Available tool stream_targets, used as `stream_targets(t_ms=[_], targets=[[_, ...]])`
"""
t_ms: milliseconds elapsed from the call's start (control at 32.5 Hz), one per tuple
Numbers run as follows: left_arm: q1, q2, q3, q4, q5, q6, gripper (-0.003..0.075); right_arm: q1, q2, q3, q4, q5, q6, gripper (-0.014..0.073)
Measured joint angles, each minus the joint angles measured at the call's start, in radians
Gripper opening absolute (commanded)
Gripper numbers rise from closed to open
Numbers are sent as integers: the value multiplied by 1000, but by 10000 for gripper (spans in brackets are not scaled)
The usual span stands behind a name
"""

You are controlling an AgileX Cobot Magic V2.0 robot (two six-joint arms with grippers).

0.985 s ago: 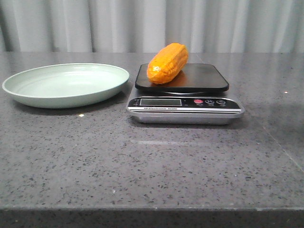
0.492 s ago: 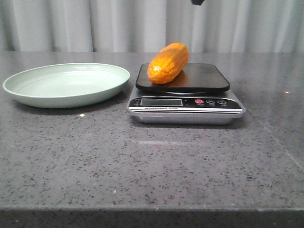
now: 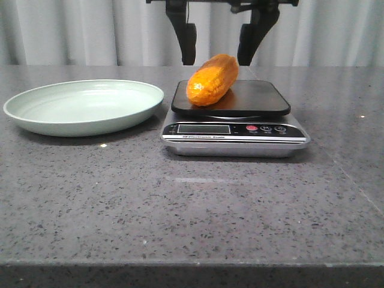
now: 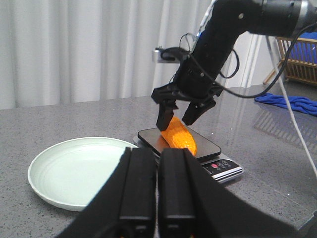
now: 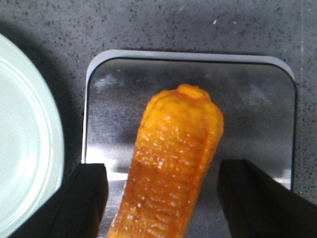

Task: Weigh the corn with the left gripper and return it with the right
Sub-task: 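Lower the right gripper onto the corn on the scale and close it, then carry the corn with the right gripper onto the plate and release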

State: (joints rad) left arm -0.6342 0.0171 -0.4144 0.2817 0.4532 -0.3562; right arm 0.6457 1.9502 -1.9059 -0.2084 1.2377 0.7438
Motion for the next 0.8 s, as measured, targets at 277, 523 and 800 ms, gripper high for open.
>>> stream_targets(t_ms=[277, 523, 800], targets=[[0, 0, 0, 0, 0, 0, 146, 0, 42, -3, 12, 0, 2, 156], [0, 0, 0, 0, 0, 0, 146, 29, 42, -50, 93, -3, -99, 143], [0, 0, 1, 0, 0, 0, 146, 136, 59, -58, 234, -216, -206, 143]])
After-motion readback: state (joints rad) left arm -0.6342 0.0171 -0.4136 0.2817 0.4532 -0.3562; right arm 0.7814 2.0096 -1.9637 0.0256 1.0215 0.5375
